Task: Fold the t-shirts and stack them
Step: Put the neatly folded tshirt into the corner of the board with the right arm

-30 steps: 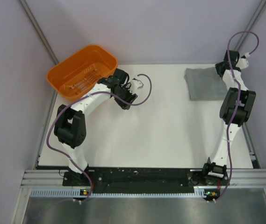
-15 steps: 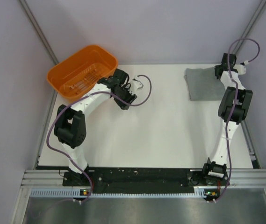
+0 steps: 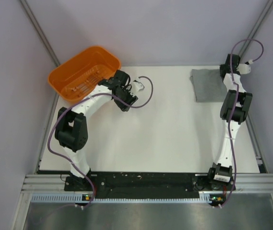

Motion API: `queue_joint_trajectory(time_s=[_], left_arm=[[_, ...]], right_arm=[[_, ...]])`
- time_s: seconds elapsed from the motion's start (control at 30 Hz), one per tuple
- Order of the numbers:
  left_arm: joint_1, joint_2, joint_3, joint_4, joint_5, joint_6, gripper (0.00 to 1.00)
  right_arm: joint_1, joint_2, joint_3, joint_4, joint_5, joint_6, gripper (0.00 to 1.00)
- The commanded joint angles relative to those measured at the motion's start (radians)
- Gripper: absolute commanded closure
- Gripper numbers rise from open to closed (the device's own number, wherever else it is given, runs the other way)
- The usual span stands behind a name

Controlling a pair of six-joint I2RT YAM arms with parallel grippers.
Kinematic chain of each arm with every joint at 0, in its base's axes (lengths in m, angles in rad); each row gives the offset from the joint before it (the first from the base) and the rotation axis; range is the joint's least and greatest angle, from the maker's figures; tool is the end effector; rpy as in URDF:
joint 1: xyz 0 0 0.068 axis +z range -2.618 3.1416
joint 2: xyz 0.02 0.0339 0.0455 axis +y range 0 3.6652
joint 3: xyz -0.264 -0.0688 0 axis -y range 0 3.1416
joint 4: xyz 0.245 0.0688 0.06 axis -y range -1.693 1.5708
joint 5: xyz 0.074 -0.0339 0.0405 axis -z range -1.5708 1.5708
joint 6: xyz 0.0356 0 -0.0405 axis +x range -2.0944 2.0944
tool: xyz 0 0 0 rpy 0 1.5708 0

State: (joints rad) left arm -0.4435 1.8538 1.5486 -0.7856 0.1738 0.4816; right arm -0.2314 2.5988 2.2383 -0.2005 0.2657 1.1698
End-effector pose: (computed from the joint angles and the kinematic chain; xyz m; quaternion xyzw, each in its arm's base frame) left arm 0.3549 -0.1754 0.2539 0.4503 0.8568 -0.0798 0.2384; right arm 0.5704 -0.1440 0.1619 0.6082 0.6219 0.1134 0.4801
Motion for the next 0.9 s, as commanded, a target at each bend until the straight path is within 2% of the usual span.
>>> queue_joint_trajectory(time_s=[0.0, 0.17, 0.3, 0.4, 0.6, 0.63, 0.77, 0.83, 0.87], left_arm=[[0.009, -0.061, 0.002, 0.0, -0.019, 0.018, 0.47], [0.012, -0.068, -0.004, -0.001, -0.034, 0.025, 0.47], [0.02, -0.088, -0.018, 0.011, -0.037, 0.029, 0.47], [0.022, -0.099, -0.016, 0.019, -0.034, 0.028, 0.46], [0.025, -0.133, -0.028, 0.043, -0.025, 0.017, 0.46], [0.026, -0.142, -0.034, 0.051, -0.02, 0.014, 0.46], [0.032, -0.163, -0.041, 0.057, -0.014, -0.003, 0.41], [0.04, -0.183, -0.048, 0.063, -0.017, -0.008, 0.39], [0.046, -0.192, -0.057, 0.068, -0.019, -0.011, 0.37]], right_arm=[[-0.008, 0.012, 0.061, 0.059, 0.066, 0.002, 1.0], [-0.013, 0.011, 0.072, 0.065, 0.075, -0.004, 1.0], [-0.013, -0.025, 0.064, 0.093, -0.008, -0.018, 1.0], [-0.006, -0.094, -0.006, 0.228, -0.114, -0.082, 1.0], [0.012, -0.298, -0.236, 0.387, -0.247, -0.173, 0.96], [0.015, -0.319, -0.274, 0.407, -0.261, -0.168, 0.93], [0.024, -0.384, -0.412, 0.557, -0.475, -0.079, 0.78], [0.035, -0.397, -0.477, 0.668, -0.589, -0.035, 0.62], [0.044, -0.414, -0.509, 0.709, -0.636, -0.039, 0.46]])
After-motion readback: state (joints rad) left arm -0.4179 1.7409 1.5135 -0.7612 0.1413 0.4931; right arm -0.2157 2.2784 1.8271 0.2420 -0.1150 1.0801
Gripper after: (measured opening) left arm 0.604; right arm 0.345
